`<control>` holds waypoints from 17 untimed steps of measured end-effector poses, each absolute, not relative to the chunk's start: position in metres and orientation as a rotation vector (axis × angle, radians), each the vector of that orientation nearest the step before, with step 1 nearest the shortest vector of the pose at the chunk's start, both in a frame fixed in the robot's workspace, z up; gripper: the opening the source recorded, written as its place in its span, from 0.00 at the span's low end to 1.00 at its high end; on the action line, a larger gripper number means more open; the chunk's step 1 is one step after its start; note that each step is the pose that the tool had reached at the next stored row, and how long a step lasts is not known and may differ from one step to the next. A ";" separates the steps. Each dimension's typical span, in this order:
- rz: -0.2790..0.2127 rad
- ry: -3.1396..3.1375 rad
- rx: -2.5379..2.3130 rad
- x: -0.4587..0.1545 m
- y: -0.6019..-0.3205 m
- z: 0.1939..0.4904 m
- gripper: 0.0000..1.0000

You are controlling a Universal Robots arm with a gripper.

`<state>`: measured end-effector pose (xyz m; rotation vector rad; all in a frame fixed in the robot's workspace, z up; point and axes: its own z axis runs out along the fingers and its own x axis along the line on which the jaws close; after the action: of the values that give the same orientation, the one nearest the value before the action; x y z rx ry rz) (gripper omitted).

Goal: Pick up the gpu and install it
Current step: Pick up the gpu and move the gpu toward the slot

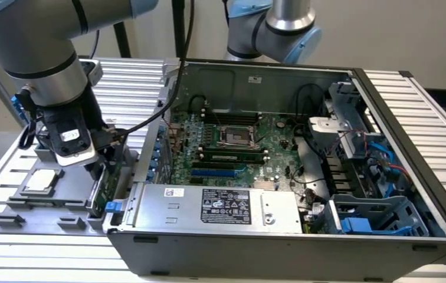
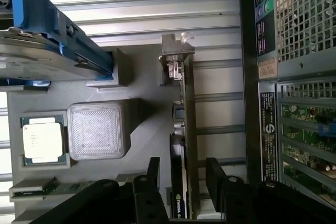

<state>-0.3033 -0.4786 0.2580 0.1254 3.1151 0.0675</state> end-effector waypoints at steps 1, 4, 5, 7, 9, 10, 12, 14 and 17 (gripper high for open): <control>0.067 3.113 0.126 -0.304 -0.479 0.256 0.48; 0.067 3.107 0.127 -0.306 -0.479 0.251 0.48; 0.067 3.105 0.127 -0.306 -0.479 0.249 0.48; 0.068 3.098 0.127 -0.306 -0.479 0.246 0.48; 0.068 3.093 0.126 -0.307 -0.479 0.244 0.48; 0.068 3.091 0.126 -0.307 -0.479 0.243 0.48; 0.069 3.090 0.126 -0.308 -0.479 0.242 0.48; 0.068 3.090 0.126 -0.308 -0.479 0.242 0.48; 0.068 3.090 0.126 -0.310 -0.479 0.241 0.48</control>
<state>-0.3101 -0.4787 0.2414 0.1263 3.0905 0.0683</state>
